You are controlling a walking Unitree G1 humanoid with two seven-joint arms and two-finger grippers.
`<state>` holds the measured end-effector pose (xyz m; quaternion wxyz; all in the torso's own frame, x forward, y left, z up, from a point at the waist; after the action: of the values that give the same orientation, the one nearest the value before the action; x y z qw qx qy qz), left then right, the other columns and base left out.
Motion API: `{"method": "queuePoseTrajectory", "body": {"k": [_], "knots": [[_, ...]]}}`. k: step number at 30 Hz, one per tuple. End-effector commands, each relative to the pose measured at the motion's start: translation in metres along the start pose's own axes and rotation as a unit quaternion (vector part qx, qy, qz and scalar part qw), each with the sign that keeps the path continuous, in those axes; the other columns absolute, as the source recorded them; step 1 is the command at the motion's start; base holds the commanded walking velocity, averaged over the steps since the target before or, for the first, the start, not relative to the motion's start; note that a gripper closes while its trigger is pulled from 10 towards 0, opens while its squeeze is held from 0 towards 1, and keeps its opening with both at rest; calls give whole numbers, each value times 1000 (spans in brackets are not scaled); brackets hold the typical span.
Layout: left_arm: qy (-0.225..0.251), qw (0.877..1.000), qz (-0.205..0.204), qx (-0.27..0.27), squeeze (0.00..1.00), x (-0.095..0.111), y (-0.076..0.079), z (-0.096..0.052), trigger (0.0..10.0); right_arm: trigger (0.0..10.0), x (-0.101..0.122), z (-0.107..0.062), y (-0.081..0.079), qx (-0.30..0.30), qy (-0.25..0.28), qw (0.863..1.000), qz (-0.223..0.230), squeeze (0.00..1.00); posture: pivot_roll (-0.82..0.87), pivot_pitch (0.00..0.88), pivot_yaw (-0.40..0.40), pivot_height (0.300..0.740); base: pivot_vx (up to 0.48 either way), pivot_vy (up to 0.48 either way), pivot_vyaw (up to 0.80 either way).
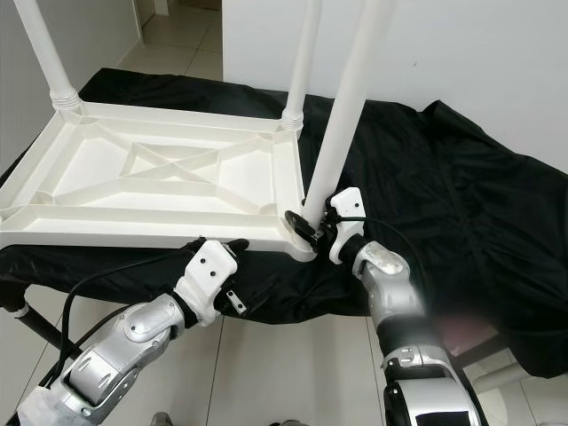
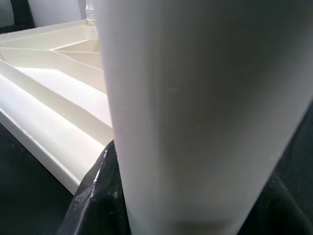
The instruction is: Building children table
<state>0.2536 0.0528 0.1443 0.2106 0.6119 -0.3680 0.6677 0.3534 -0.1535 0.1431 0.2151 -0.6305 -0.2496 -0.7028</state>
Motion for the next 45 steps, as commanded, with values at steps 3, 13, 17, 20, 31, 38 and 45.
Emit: {"method": "queuePoseTrajectory", "body": {"k": [3, 13, 17, 20, 31, 38, 45], "knots": [[0, 998, 1, -63, 0, 0, 11, -2, 10000, 0, -12, -9, 5, -16, -15, 1000, 17, 0, 47, 87, -80, 740, 0, 0, 0], [-2, 998, -1, -66, 0, -1, 12, -2, 10000, 10000, -17, -9, 5, -75, -25, 996, 30, 0, 39, 93, -79, 740, 0, 0, 0], [-3, 998, -1, -66, 0, -1, 13, -2, 10000, 10000, -17, -7, 2, -99, -23, 994, 30, 0, 37, 93, -79, 740, 0, 0, 0], [-3, 998, -2, -67, 0, -1, 14, -2, 10000, 10000, -16, -5, -2, -119, -17, 992, 35, 0, 36, 94, -80, 740, 0, 0, 0], [-7, 998, 5, -56, 0, -3, 6, -1, 10000, 10000, -7, 2, -17, -188, 8, 980, 59, 0, 37, 95, -83, 740, 0, 0, 0], [-10, 999, 14, -46, 0, -3, -2, -3, 10000, 10000, -9, -3, -20, -261, 3, 962, 78, 0, 40, 93, -93, 740, 0, 0, 0], [-26, 999, 35, -6, 0, -5, -33, -8, 10000, 10000, -15, -14, -36, -366, -13, 926, 90, 0, 47, 85, -103, 740, 0, 0, 0]]}}
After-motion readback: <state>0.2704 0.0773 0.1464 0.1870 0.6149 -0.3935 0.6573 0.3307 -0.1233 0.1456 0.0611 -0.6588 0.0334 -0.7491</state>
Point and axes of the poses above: a point about 5 cm out from each wrist's last joint towards the gripper, its own z axis pointing out of the wrist towards the gripper, its own x axis along the axis of the wrist's last joint, y = z × x, the point moved 1 cm from there along z, pointing out of the wrist towards the gripper, and after that the axes turned 1 degree about z, right-handed, at the moved point
